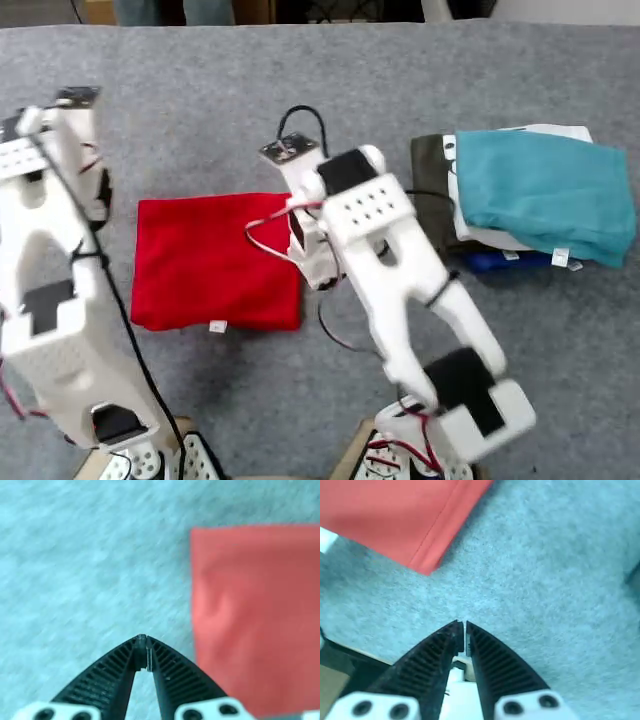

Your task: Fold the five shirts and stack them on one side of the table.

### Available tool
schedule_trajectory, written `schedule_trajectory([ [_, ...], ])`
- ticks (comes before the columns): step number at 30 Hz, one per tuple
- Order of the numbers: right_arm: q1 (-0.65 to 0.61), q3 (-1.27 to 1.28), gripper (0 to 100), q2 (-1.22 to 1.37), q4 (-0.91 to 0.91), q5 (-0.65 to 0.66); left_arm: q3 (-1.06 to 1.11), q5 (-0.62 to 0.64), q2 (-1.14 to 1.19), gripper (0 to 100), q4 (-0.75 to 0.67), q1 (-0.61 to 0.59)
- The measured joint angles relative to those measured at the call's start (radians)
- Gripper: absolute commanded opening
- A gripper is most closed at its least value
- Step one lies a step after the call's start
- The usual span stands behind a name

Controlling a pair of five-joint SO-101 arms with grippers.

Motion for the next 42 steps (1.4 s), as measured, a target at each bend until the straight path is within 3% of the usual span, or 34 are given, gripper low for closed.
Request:
schedule_trajectory([
  [4,-0.083,0.117,5.9,-0.06,-0.068,-0.198,0.204,-0.04,-0.19,3,-0.014,-0.101],
  [10,-0.203,0.184,36.2,-0.003,-0.265,-0.433,0.537,-0.044,-0.414,3,-0.129,-0.219],
  [13,-0.216,0.184,43.1,0.087,-0.35,-0.543,0.664,-0.044,-0.493,3,-0.172,-0.261],
  [20,-0.219,0.11,36.6,0.33,-0.522,-0.683,0.806,-0.044,-0.574,3,-0.213,-0.275],
  [27,-0.218,-0.035,19.3,0.568,-0.58,-0.703,0.806,-0.044,-0.577,3,-0.215,-0.275],
  [32,-0.218,-0.098,4.4,0.611,-0.509,-0.652,0.806,-0.044,-0.577,3,-0.215,-0.275],
  [42,-0.199,-0.258,1.4,0.675,-0.253,-0.575,0.806,-0.044,-0.577,3,-0.215,-0.275],
])
